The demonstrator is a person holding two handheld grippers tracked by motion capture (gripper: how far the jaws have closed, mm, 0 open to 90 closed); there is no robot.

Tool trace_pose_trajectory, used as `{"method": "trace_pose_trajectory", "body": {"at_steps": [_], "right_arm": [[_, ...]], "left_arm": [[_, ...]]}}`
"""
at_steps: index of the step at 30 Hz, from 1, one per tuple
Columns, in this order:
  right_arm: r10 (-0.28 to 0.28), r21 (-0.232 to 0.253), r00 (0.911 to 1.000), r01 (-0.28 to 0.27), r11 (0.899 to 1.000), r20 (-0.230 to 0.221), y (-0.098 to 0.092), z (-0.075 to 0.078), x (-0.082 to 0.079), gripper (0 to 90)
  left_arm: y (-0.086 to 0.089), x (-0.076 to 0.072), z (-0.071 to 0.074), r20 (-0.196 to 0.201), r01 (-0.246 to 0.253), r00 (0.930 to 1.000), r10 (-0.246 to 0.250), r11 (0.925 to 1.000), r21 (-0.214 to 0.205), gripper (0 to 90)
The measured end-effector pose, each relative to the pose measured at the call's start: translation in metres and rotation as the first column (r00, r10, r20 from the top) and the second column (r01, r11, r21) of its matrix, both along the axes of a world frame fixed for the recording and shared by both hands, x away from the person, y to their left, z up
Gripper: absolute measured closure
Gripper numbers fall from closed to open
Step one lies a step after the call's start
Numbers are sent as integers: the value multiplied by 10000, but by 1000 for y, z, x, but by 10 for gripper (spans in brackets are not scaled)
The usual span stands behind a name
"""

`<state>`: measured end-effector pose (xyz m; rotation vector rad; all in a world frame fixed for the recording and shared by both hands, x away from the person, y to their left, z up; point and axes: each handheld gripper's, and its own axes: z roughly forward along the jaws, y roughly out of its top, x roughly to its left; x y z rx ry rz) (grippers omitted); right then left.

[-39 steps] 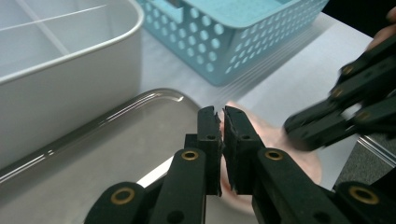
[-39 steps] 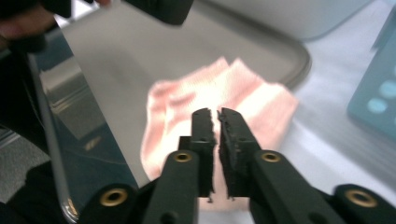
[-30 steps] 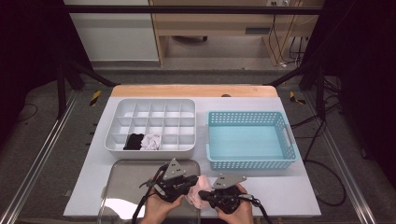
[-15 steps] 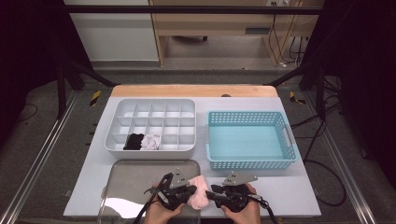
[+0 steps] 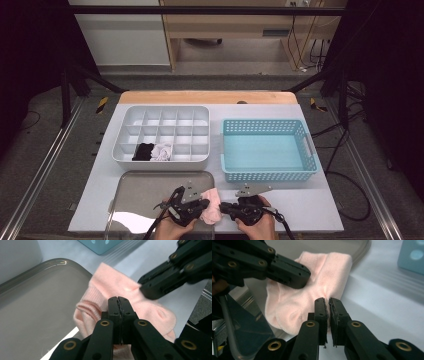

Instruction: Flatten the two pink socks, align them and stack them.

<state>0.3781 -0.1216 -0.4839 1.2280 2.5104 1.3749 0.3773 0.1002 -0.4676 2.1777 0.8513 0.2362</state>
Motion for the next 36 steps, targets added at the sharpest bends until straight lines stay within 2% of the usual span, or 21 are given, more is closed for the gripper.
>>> {"method": "trace_pose_trajectory", "body": {"at_steps": [3,5,7,11,15,17,19,22,25,26,29,33,36], "right_arm": [[2,403,9992,-18,9992,393,-1,13,-1,860],[243,608,9982,-277,9978,549,1,19,-3,860],[579,592,9959,-620,9963,700,7,21,-6,860],[804,398,9936,-837,9957,796,13,21,-9,859],[779,260,9934,-803,9964,846,14,21,-9,858],[769,215,9935,-790,9966,840,15,20,-10,858],[773,185,9934,-792,9967,851,16,20,-10,857],[739,151,9936,-755,9970,858,17,20,-10,857],[747,95,9930,-759,9971,916,20,20,-10,857],[797,82,9919,-809,9967,986,22,21,-10,857],[974,1,9884,-981,9952,1162,27,23,-10,856],[1263,137,9834,-1291,9915,1303,37,27,-9,857],[1829,0,9733,-1847,9828,1383,51,29,-9,856]], "left_arm": [[0,1,0,-120,-81,9999,80,9999,-77,883],[0,1,0,-306,-191,9994,185,9996,-219,883],[1,2,0,-373,-236,9991,225,9992,-307,885],[5,2,2,-556,-359,9979,324,9973,-635,868],[21,2,17,-319,-737,9970,709,9922,-1001,823],[32,0,24,-6,-1002,9949,1006,9903,-963,806],[45,-3,25,161,-1247,9919,1261,9898,-694,799],[57,-9,13,-194,-1346,9908,1339,9900,-425,812],[59,-11,5,-421,-1206,9920,1192,9922,-326,842],[58,-11,-1,-606,-1041,9930,1018,9939,-353,860],[55,-11,-2,-535,-959,9942,937,9945,-410,882],[55,-13,-3,-535,-975,9940,952,9944,-419,884],[54,-13,-5,-547,-940,9943,920,9949,-356,886]]}}
